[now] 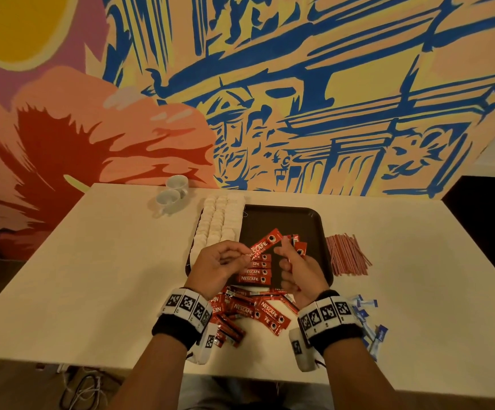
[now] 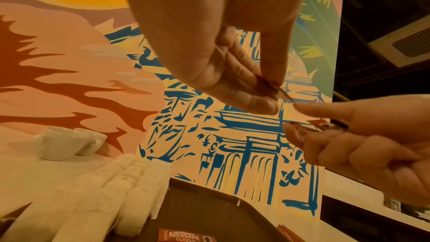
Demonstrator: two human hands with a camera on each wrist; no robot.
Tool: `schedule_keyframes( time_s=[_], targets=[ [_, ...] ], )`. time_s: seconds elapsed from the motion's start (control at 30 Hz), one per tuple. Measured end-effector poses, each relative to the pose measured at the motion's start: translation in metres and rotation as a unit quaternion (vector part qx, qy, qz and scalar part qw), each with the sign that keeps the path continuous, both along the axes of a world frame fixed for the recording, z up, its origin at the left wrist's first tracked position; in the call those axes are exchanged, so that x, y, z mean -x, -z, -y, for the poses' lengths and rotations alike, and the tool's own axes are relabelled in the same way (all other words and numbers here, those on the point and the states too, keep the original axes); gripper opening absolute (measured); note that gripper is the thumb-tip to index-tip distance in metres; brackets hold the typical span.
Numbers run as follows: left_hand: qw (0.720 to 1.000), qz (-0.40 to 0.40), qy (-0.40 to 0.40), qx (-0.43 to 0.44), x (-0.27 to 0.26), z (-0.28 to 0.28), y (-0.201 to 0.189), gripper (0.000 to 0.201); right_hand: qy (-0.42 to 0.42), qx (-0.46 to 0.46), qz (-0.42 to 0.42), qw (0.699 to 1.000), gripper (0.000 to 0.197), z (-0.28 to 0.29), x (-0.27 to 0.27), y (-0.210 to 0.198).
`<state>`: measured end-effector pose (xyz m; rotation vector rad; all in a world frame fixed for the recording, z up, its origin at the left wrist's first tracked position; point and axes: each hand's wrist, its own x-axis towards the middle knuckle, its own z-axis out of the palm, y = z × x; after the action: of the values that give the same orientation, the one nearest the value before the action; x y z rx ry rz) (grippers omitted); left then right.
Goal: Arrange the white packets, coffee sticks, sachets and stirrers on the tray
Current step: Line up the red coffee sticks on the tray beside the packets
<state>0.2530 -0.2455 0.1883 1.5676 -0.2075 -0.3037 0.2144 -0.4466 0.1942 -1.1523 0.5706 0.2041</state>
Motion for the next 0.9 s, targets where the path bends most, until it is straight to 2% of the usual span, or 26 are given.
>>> schedule_keyframes(
  time_s=[0.1, 0.2, 0.33, 0.4, 0.43, 0.5, 0.57, 0.63, 0.77, 0.9],
  targets=[
    [1.0, -0.011, 0.005, -0.001, -0.001, -0.001, 0.0, 0.023, -0.026, -0.016, 0.026, 0.999, 0.067, 0.0, 0.0, -0.003],
    [1.0, -0.023, -0.002, -0.004, -0.005, -0.002, 0.001, 0.03, -0.014, -0.041, 0.043, 0.998, 0.055, 0.002, -0.001, 0.001],
    [0.999, -0.021, 0.009, -0.03, -0.007, -0.004, 0.0, 0.024, -0.033, -0.023, 0.068, 0.997, 0.029, 0.002, 0.004, -0.008],
    [0.998, -0.006, -0.002, -0.069, -0.007, -0.004, 0.0, 0.02, -0.028, 0.007, 0.07, 0.997, 0.014, 0.002, 0.005, -0.012],
    [0.993, 0.019, -0.017, -0.115, -0.008, -0.005, 0.002, 0.019, -0.021, 0.022, 0.07, 0.997, 0.015, 0.003, 0.004, -0.011],
    [0.971, 0.085, -0.052, -0.215, -0.008, -0.004, 0.002, 0.022, -0.006, 0.052, 0.069, 0.996, 0.025, 0.003, 0.002, -0.008],
    [0.956, 0.14, -0.054, -0.253, -0.008, -0.001, -0.003, 0.028, 0.007, 0.07, 0.062, 0.996, 0.032, 0.002, 0.002, -0.004],
    [0.941, 0.18, -0.011, -0.287, -0.006, 0.004, -0.011, 0.036, 0.014, 0.074, 0.058, 0.995, 0.03, -0.001, 0.003, -0.005],
    [0.885, 0.249, 0.057, -0.389, -0.004, 0.015, -0.025, 0.038, 0.009, 0.068, 0.064, 0.996, 0.013, -0.005, 0.007, -0.013],
    [0.87, 0.281, 0.055, -0.401, -0.008, 0.015, -0.029, 0.03, 0.0, 0.052, 0.066, 0.997, 0.018, -0.004, 0.014, -0.014]
  ],
)
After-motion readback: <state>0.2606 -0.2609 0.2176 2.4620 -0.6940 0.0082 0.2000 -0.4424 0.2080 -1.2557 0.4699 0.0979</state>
